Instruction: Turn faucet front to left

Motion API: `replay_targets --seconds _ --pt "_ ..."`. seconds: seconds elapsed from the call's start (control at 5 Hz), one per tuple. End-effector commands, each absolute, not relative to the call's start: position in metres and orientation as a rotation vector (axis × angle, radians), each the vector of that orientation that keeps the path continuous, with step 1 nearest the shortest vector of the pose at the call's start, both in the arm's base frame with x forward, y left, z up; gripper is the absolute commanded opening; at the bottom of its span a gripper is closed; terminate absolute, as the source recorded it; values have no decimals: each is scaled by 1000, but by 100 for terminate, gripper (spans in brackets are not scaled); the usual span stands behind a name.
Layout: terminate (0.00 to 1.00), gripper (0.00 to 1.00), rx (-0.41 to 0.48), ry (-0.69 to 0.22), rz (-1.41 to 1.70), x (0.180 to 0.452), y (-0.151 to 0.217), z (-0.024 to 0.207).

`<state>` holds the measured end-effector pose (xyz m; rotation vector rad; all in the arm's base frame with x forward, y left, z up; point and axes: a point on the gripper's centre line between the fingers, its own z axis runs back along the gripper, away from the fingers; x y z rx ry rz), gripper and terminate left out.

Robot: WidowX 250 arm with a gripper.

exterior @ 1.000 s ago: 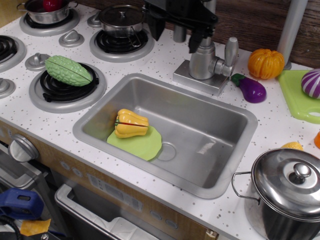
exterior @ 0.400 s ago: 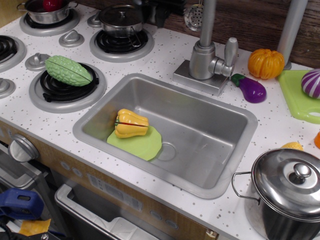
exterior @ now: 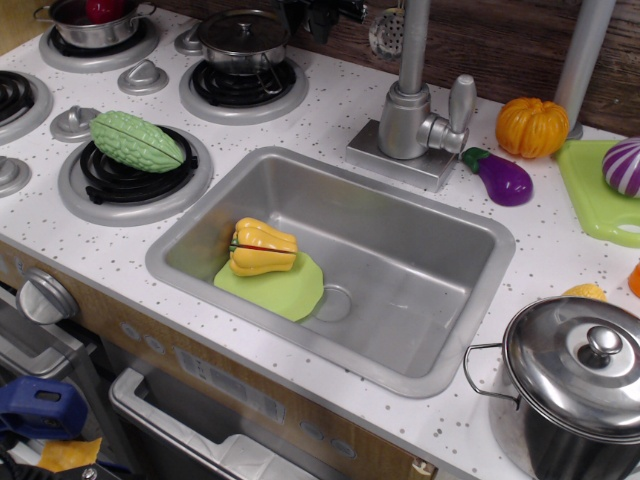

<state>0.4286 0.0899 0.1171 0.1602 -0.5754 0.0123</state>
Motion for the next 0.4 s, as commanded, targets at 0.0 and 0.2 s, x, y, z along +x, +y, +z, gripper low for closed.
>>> replay_targets --seconds 0.0,0.2 --pt "0 0 171 -656 -4 445 97 131" --pt "100 0 180 -671 -11 448 96 129"
